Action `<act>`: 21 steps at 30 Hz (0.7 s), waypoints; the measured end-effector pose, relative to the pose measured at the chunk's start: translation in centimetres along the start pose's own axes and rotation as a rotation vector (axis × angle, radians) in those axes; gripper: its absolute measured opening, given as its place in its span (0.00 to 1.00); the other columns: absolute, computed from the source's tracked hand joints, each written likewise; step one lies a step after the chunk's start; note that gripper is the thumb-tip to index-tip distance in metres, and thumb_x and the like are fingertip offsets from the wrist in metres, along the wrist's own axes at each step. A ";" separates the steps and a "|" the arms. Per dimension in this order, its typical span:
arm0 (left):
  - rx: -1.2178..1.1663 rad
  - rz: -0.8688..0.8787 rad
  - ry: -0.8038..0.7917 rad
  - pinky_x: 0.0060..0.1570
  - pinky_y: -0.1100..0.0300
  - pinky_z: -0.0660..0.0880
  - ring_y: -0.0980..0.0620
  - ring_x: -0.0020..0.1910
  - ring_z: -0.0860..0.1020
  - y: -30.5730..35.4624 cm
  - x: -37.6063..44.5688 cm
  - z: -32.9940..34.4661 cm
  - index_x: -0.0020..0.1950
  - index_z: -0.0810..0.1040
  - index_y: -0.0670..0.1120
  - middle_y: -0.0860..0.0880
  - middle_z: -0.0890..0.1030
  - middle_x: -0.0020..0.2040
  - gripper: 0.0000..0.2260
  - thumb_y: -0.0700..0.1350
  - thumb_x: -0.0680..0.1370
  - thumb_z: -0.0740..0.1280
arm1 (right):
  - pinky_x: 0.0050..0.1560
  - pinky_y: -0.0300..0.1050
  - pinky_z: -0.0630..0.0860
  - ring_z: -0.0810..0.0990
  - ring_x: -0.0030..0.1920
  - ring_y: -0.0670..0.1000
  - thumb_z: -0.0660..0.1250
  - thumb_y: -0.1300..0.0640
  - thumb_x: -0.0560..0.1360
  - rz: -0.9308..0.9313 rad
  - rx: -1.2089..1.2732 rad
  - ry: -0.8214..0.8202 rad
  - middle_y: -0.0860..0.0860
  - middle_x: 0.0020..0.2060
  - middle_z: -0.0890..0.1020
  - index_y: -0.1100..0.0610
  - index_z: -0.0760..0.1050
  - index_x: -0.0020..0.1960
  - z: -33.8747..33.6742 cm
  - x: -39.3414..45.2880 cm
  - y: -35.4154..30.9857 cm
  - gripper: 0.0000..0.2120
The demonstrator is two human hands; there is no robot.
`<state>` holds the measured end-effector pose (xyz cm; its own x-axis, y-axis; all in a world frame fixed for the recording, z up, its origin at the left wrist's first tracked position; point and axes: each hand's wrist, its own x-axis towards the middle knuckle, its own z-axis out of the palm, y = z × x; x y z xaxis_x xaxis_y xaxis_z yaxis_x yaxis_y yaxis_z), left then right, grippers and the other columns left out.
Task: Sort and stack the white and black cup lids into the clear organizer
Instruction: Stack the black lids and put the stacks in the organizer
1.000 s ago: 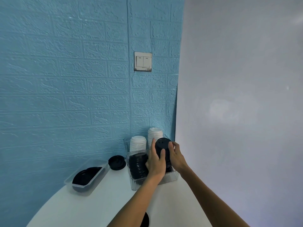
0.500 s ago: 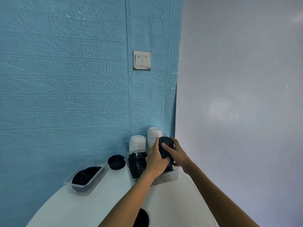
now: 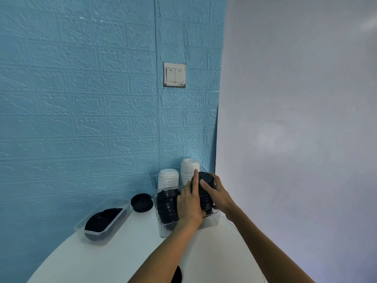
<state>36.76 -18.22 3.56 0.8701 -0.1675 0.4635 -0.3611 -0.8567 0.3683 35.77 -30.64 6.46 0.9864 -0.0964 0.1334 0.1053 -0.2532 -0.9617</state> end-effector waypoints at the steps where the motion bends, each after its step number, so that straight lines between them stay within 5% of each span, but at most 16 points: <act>1: 0.011 -0.010 -0.001 0.73 0.51 0.65 0.47 0.78 0.63 0.2 0.1 -0.1 0.75 0.21 0.59 0.47 0.57 0.82 0.67 0.49 0.70 0.82 | 0.65 0.59 0.77 0.78 0.61 0.49 0.67 0.32 0.75 0.003 -0.001 0.000 0.41 0.60 0.78 0.35 0.63 0.70 0.0 0.0 0.0 0.27; 7: -0.040 -0.042 -0.052 0.73 0.50 0.66 0.46 0.79 0.62 0.6 0.4 -0.4 0.76 0.24 0.61 0.45 0.58 0.80 0.66 0.50 0.69 0.82 | 0.64 0.56 0.78 0.80 0.59 0.50 0.67 0.35 0.77 -0.019 -0.035 0.023 0.45 0.59 0.80 0.38 0.65 0.68 0.0 0.3 -0.1 0.23; 13: -0.306 -0.058 -0.037 0.73 0.45 0.67 0.45 0.80 0.59 1.4 0.0 -0.5 0.85 0.45 0.56 0.45 0.56 0.80 0.54 0.52 0.71 0.79 | 0.55 0.43 0.78 0.80 0.55 0.44 0.67 0.39 0.78 -0.085 -0.092 0.098 0.46 0.57 0.81 0.38 0.67 0.59 0.4 0.1 -0.4 0.13; 17: -0.300 -0.020 0.053 0.78 0.49 0.62 0.45 0.81 0.57 1.4 0.3 -0.8 0.84 0.56 0.49 0.46 0.55 0.83 0.36 0.49 0.81 0.70 | 0.65 0.51 0.75 0.78 0.62 0.48 0.65 0.37 0.78 -0.167 -0.310 0.178 0.46 0.66 0.78 0.46 0.69 0.70 0.5 -0.1 -0.4 0.24; 21: -0.242 0.044 -0.002 0.78 0.52 0.62 0.46 0.79 0.63 0.9 1.1 -1.8 0.84 0.57 0.46 0.49 0.58 0.82 0.33 0.44 0.82 0.68 | 0.72 0.48 0.70 0.69 0.72 0.46 0.66 0.43 0.80 -0.296 -0.435 0.190 0.45 0.75 0.66 0.47 0.62 0.79 0.3 -0.1 -0.3 0.30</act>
<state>36.82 -18.25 5.88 0.8525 -0.2027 0.4818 -0.4680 -0.7066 0.5307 35.67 -30.26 6.65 0.8782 -0.1221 0.4624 0.2731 -0.6658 -0.6944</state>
